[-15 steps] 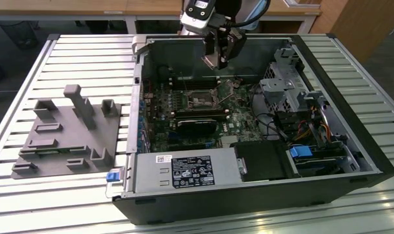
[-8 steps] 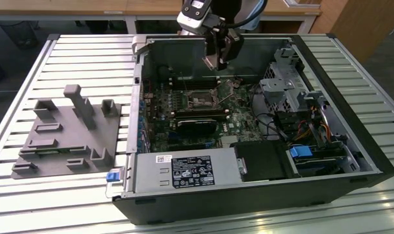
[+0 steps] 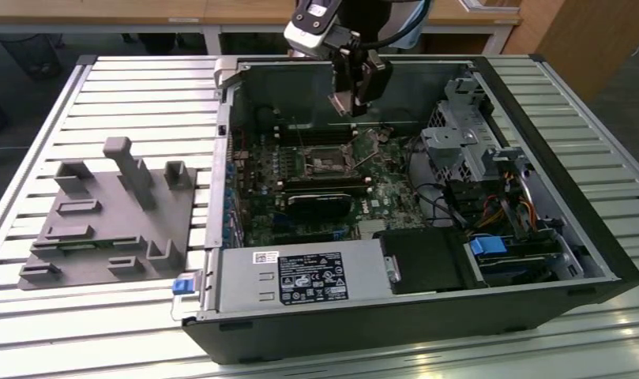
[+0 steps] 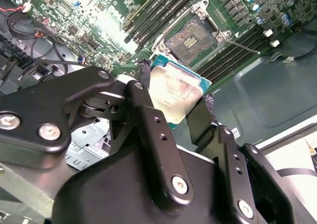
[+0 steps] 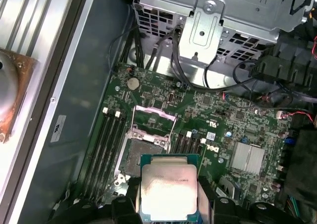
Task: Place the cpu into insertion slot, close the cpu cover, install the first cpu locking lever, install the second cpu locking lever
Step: 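Place the cpu into insertion slot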
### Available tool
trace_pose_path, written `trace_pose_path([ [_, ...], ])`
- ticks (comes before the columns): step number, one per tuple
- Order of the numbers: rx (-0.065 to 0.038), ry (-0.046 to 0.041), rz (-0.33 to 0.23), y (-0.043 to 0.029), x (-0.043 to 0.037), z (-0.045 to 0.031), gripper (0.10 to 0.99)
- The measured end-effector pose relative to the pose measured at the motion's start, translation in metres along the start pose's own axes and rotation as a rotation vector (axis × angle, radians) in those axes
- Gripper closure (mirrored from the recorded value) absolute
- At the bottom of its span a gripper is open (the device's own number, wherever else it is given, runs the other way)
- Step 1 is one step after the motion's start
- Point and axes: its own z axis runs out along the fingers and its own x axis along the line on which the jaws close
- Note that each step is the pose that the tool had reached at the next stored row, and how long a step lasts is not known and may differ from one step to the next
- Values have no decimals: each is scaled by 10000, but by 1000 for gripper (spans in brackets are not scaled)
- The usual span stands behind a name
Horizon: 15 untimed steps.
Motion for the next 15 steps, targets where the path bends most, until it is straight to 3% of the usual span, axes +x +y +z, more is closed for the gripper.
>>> trace_pose_path([
  [15,-2,-7,77,-18,2,70,545],
])
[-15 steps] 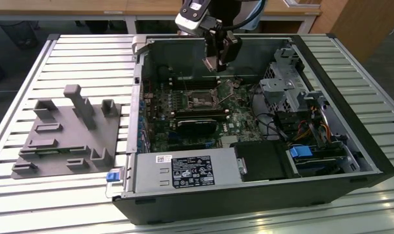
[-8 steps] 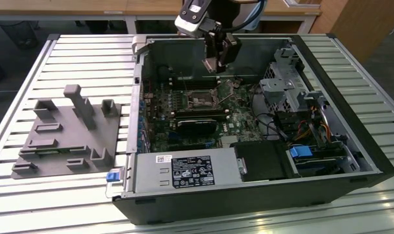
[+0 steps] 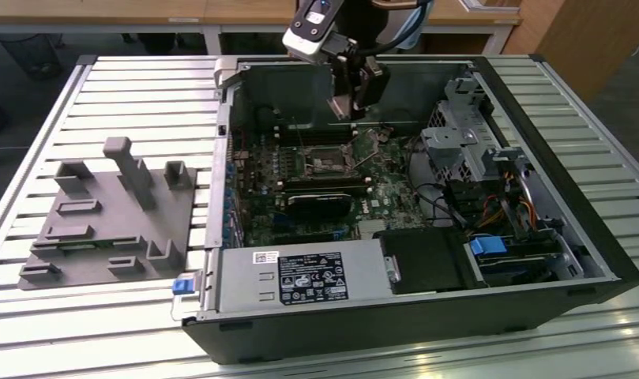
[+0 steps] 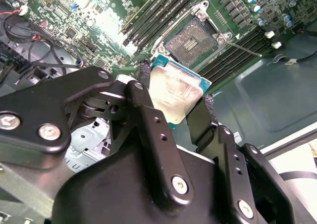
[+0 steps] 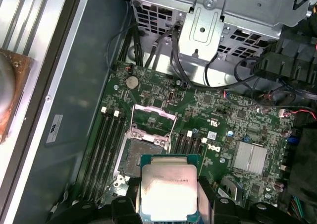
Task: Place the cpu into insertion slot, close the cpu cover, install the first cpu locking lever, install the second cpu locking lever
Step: 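Place the cpu into insertion slot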
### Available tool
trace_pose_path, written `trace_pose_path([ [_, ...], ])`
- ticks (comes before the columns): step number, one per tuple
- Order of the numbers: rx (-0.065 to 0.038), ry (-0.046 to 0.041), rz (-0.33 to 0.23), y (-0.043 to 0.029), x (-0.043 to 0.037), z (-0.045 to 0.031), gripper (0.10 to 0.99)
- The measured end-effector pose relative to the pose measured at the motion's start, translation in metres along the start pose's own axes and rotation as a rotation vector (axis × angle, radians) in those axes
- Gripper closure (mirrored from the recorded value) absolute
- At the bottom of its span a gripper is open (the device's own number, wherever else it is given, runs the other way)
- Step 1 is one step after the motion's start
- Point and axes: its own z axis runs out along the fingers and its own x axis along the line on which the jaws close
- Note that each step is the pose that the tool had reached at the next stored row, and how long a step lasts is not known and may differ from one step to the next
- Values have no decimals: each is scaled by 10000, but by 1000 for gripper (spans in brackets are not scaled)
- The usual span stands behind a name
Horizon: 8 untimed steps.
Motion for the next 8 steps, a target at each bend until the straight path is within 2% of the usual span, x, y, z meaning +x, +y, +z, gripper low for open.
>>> trace_pose_path([
  [8,0,-4,47,-6,0,32,545],
])
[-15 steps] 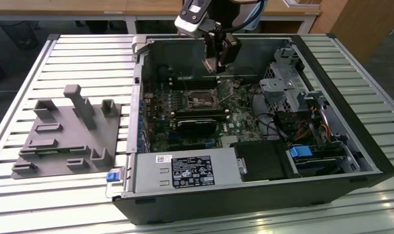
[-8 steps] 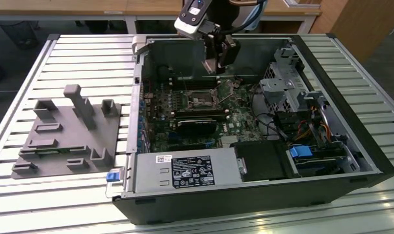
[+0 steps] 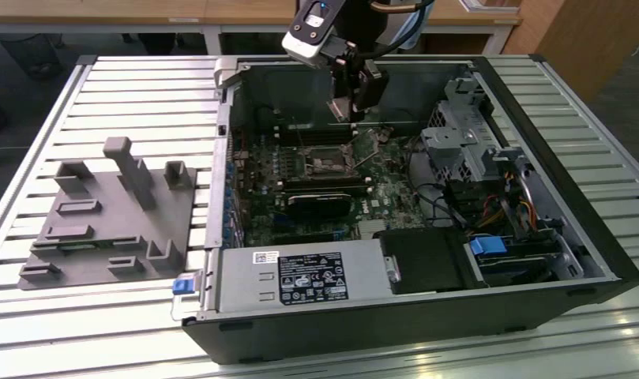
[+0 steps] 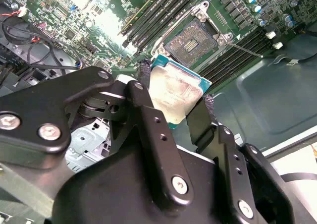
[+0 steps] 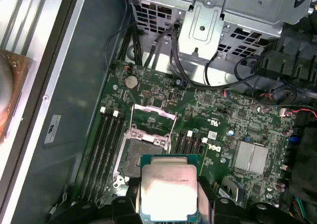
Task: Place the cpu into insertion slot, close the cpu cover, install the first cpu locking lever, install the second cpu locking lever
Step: 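Place the cpu into insertion slot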
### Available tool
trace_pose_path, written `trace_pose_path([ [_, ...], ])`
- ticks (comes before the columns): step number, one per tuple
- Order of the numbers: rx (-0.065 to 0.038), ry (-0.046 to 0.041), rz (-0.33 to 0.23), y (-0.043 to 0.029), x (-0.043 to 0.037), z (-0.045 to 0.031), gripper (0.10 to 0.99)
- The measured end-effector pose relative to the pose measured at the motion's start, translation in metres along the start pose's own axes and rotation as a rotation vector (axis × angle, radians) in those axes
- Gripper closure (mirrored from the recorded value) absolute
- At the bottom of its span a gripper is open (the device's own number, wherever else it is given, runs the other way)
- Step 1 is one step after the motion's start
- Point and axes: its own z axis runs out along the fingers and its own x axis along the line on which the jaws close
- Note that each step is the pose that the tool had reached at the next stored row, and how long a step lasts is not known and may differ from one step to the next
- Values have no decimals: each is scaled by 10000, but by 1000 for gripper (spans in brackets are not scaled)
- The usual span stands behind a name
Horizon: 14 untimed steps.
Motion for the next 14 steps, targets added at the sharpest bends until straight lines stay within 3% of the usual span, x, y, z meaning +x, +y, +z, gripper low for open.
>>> trace_pose_path([
  [14,-2,-7,86,-14,2,53,545],
])
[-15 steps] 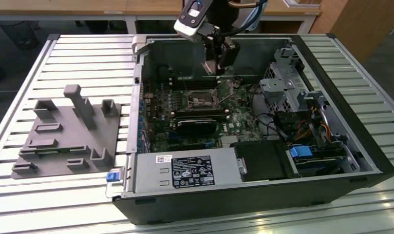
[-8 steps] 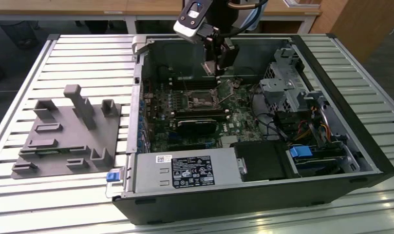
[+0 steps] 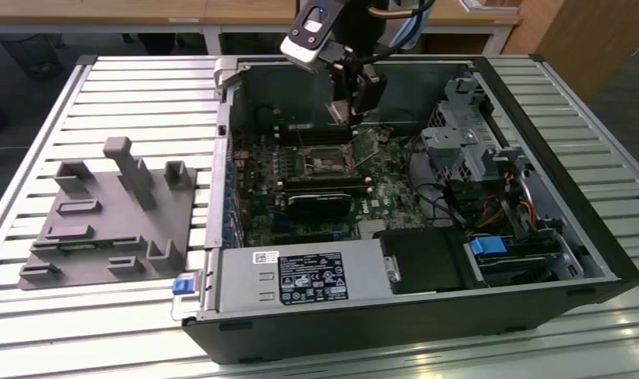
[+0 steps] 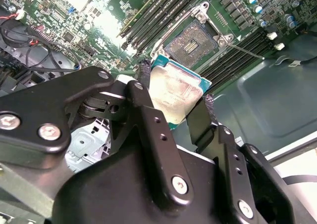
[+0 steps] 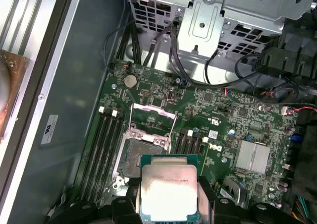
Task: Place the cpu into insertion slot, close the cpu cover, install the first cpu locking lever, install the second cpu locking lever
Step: 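Place the cpu into insertion slot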
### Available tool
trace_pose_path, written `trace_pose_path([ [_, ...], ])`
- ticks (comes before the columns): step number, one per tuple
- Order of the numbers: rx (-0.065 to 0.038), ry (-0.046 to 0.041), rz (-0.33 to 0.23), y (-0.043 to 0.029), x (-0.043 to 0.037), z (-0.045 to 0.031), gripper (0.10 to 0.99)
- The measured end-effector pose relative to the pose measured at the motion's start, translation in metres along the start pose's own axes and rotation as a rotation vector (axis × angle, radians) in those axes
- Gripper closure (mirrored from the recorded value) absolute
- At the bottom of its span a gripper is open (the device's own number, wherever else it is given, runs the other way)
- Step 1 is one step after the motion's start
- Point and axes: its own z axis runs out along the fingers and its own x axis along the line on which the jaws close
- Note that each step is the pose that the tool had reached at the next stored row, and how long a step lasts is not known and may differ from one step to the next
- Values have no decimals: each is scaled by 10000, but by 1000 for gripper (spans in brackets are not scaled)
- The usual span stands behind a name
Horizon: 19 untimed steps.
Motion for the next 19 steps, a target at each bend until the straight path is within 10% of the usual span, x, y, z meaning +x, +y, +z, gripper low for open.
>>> trace_pose_path([
  [19,-11,-15,104,-12,0,84,545],
])
